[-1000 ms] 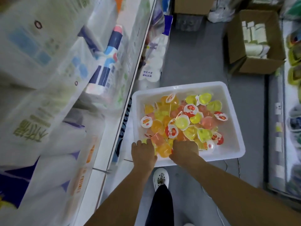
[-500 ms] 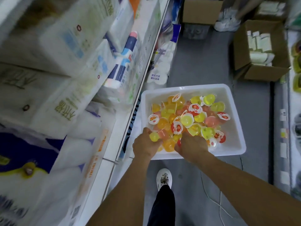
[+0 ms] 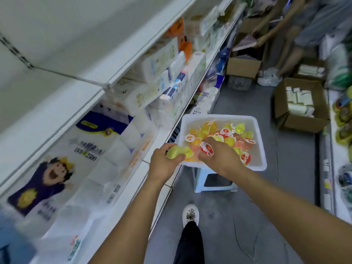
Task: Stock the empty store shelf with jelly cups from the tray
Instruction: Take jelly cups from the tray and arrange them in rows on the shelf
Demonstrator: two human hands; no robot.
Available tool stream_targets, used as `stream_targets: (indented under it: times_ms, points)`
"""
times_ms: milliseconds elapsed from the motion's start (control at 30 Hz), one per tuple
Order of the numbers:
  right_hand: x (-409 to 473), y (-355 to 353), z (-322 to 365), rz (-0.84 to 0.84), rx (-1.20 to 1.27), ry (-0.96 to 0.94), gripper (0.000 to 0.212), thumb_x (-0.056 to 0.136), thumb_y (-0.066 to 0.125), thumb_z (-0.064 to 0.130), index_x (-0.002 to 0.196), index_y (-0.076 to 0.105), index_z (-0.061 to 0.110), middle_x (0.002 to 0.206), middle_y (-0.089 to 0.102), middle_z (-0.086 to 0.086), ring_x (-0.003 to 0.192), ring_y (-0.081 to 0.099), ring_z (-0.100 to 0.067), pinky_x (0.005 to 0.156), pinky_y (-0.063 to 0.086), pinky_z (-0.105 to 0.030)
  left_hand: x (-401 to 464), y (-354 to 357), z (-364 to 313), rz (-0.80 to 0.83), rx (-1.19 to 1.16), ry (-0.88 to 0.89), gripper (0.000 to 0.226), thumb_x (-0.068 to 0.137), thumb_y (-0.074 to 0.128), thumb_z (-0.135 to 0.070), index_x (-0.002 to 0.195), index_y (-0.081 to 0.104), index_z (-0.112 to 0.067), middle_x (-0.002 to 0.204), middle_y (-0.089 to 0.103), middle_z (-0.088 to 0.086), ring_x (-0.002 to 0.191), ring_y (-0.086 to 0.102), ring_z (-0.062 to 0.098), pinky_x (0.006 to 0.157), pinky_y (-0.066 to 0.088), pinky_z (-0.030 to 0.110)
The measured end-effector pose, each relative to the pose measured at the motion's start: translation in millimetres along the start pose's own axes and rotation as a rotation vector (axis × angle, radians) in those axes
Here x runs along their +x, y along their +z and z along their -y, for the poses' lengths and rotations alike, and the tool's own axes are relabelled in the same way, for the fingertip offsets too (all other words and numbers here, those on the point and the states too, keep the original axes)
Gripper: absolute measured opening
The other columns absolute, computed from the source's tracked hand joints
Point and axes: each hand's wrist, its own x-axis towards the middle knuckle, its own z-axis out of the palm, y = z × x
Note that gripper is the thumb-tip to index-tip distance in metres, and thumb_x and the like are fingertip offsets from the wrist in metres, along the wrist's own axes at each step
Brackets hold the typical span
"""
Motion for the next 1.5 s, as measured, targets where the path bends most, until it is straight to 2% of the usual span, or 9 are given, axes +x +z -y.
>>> stream_targets:
  times_ms: [67, 200, 367, 667, 767, 1000, 1233, 1367, 1500]
  points:
    - [-27, -7, 17, -0.004, 0.026, -0.075, 0.048, 0.09, 0.055, 0.043, 0.135, 0.047, 0.03, 0.123, 0.061, -0.003, 0.11, 0.056, -0.025, 0.084, 0.046, -0.033, -36, -19, -7, -0.041, -0.007, 0.052, 0.035, 0.075, 0.079, -0.026, 0.107, 0.065, -0.03, 0.099, 0.061, -0.003, 0.078, 0.059, -0.002, 0.064, 0.044, 0.007]
    - [-73, -18, 60, 0.011, 0.032, -0.214, 0.046, 0.088, 0.055, 0.046, 0.134, 0.051, 0.037, 0.118, 0.059, -0.003, 0.108, 0.057, -0.024, 0.088, 0.046, -0.034, -103, -63, -11, -0.133, 0.052, 0.07, 0.045, 0.074, 0.075, -0.041, 0.116, 0.062, -0.03, 0.113, 0.056, 0.0, 0.099, 0.059, 0.015, 0.088, 0.047, 0.026]
    - [-115, -21, 128, 0.043, 0.027, -0.377, 0.046, 0.085, 0.053, 0.05, 0.131, 0.052, 0.042, 0.115, 0.059, 0.001, 0.107, 0.057, -0.02, 0.088, 0.048, -0.035, -175, -121, -11, -0.267, 0.063, 0.043, 0.036, 0.077, 0.075, -0.038, 0.099, 0.051, -0.023, 0.092, 0.058, -0.006, 0.075, 0.057, 0.011, 0.064, 0.043, 0.028]
    - [-201, 7, 271, 0.087, 0.038, -0.629, 0.035, 0.079, 0.052, 0.052, 0.112, 0.06, 0.041, 0.104, 0.066, 0.012, 0.097, 0.06, -0.014, 0.08, 0.05, -0.035, -305, -240, 4, -0.561, 0.14, 0.084, 0.031, 0.072, 0.076, -0.045, 0.096, 0.058, -0.035, 0.1, 0.06, -0.008, 0.085, 0.058, 0.009, 0.072, 0.047, 0.027]
    - [-242, 32, 325, 0.111, 0.06, -0.719, 0.047, 0.08, 0.056, 0.051, 0.124, 0.054, 0.037, 0.106, 0.063, 0.01, 0.101, 0.059, -0.016, 0.085, 0.049, -0.038, -366, -284, 22, -0.667, 0.209, 0.031, 0.031, 0.077, 0.072, -0.047, 0.101, 0.057, -0.036, 0.1, 0.054, -0.006, 0.085, 0.055, 0.01, 0.069, 0.041, 0.024]
    - [-335, 115, 431, 0.229, 0.176, -0.873, 0.036, 0.079, 0.061, 0.052, 0.107, 0.051, 0.032, 0.092, 0.064, 0.004, 0.077, 0.062, -0.018, 0.071, 0.054, -0.04, -496, -382, 81, -0.909, 0.21, -0.15, 0.049, 0.076, 0.074, -0.046, 0.112, 0.045, -0.029, 0.108, 0.053, -0.008, 0.092, 0.055, 0.016, 0.078, 0.047, 0.033]
    - [-417, 192, 510, 0.399, 0.16, -1.038, 0.041, 0.079, 0.067, 0.043, 0.116, 0.057, 0.028, 0.106, 0.062, 0.003, 0.093, 0.061, -0.015, 0.082, 0.053, -0.036, -588, -436, 145, -1.114, 0.22, -0.282, 0.046, 0.076, 0.074, -0.044, 0.105, 0.042, -0.028, 0.102, 0.054, -0.008, 0.089, 0.055, 0.016, 0.073, 0.042, 0.032]
    - [-447, 238, 549, 0.423, 0.077, -1.133, 0.046, 0.08, 0.068, 0.037, 0.123, 0.057, 0.027, 0.11, 0.059, -0.002, 0.099, 0.059, -0.02, 0.085, 0.049, -0.034, -613, -453, 176, -1.137, 0.28, -0.298, 0.047, 0.084, 0.066, -0.041, 0.124, 0.045, -0.026, 0.115, 0.047, -0.001, 0.101, 0.054, 0.021, 0.081, 0.043, 0.032]
    - [-462, 268, 575, 0.424, -0.014, -1.142, 0.045, 0.082, 0.067, 0.032, 0.126, 0.058, 0.024, 0.112, 0.056, -0.007, 0.101, 0.059, -0.026, 0.085, 0.049, -0.033, -622, -460, 195, -1.147, 0.354, -0.297, 0.05, 0.087, 0.065, -0.04, 0.131, 0.047, -0.027, 0.107, 0.041, -0.004, 0.101, 0.054, 0.021, 0.083, 0.043, 0.031]
